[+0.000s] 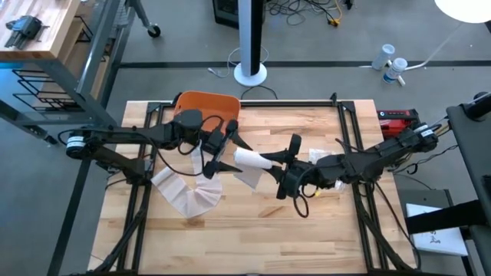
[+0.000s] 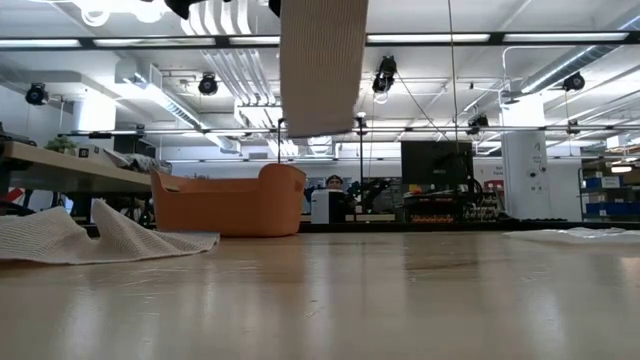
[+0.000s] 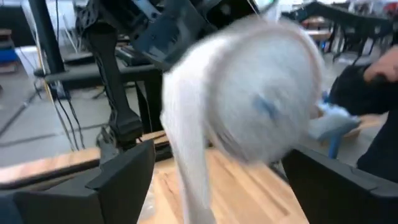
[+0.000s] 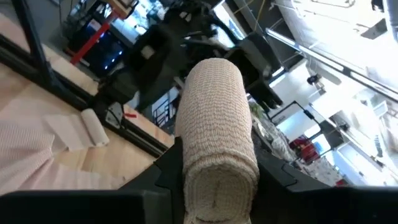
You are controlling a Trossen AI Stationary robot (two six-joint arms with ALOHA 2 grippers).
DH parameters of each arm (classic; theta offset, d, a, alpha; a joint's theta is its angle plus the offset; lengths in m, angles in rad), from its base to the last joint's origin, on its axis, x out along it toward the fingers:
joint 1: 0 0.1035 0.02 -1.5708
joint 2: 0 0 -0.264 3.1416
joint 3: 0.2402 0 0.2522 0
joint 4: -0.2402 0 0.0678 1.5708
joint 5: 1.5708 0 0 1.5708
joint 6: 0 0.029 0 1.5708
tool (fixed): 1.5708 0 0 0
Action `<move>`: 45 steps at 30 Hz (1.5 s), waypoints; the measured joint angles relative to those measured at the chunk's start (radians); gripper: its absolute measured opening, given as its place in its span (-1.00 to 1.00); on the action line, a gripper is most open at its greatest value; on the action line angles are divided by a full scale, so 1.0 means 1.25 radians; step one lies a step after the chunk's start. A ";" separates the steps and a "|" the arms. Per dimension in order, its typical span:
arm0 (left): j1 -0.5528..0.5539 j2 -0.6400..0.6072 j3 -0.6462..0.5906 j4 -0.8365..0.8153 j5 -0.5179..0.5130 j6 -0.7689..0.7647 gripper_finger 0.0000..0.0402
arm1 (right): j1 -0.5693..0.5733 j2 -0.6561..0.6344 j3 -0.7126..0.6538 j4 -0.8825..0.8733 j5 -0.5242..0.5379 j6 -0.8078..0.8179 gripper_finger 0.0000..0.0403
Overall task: Roll bandage
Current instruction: Roll the right white bandage
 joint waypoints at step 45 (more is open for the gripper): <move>-0.023 0.054 0.051 -0.027 -0.020 -0.317 0.89 | 0.001 0.022 0.000 -0.041 0.056 -0.330 -0.43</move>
